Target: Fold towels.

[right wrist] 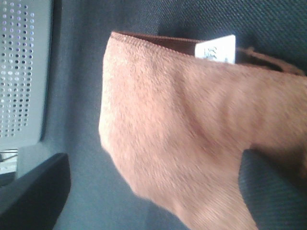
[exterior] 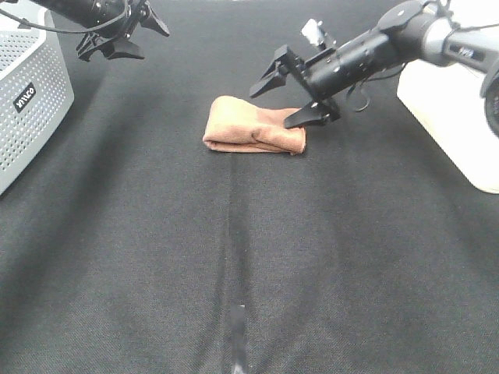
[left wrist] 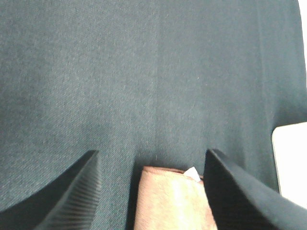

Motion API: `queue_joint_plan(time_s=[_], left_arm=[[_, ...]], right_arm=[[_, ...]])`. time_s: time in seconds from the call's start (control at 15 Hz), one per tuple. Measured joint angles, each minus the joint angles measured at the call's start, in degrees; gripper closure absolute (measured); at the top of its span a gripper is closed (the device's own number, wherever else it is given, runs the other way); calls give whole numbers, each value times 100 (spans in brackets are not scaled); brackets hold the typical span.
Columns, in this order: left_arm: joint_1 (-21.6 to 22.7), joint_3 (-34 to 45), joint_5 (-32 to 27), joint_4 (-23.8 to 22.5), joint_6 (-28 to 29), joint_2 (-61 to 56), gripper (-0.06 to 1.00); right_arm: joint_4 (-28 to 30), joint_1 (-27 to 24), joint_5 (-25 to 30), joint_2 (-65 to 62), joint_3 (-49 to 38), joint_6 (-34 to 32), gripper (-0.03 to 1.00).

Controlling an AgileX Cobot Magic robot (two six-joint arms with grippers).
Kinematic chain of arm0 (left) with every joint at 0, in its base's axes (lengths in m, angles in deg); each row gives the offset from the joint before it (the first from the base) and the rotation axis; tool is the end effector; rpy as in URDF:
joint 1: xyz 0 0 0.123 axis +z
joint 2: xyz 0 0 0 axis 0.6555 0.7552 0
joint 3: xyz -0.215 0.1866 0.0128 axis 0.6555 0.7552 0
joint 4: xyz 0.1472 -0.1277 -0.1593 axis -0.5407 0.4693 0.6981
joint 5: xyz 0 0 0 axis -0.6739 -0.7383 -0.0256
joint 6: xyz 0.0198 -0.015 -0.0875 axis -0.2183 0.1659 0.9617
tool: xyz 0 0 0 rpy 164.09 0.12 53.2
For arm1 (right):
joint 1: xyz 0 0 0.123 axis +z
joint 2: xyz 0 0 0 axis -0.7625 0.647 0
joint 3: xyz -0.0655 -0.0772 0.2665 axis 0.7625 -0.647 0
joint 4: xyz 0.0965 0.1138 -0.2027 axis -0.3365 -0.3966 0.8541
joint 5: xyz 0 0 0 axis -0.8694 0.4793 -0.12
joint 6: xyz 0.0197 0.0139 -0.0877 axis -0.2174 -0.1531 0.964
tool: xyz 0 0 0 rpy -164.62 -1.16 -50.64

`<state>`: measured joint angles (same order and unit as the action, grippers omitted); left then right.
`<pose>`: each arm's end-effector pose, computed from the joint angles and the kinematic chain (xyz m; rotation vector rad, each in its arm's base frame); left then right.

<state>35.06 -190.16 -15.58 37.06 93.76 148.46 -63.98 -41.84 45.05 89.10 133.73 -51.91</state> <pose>0.5553 -0.0947 0.2157 -0.3945 2.3504 -0.8467 0.5291 0.1356 0.1293 -0.0924 2.6313 1.1299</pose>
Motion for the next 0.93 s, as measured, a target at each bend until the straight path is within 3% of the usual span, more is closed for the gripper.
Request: queue_joint_plan(time_s=[0.2,0.33,0.47,0.6,0.8,0.93], left_arm=[[0,0,-430,-235,-441,-361,35],[0,0,-1083,-625,-716,-676,35],[0,0,-1971,-1077,-739,-951,35],[-17,0,-2252,-1346,-710,-1071,35],[-487,258,-2378,-3008,-544,-1851,35],[-865,859,-2384,-3684,-481,-2532,35]], right_arm=[[1031,-80,298,-361,0,-132,7],[1621,-80,636,-573,0,-344,7],[1799,-80,733,-871,0,-458,7],[1891,-80,733,-1049,0,-579,7],[2332,-80,745,-1788,0,-848,7],[2687,-74,745,-2309,-74,-917,7]])
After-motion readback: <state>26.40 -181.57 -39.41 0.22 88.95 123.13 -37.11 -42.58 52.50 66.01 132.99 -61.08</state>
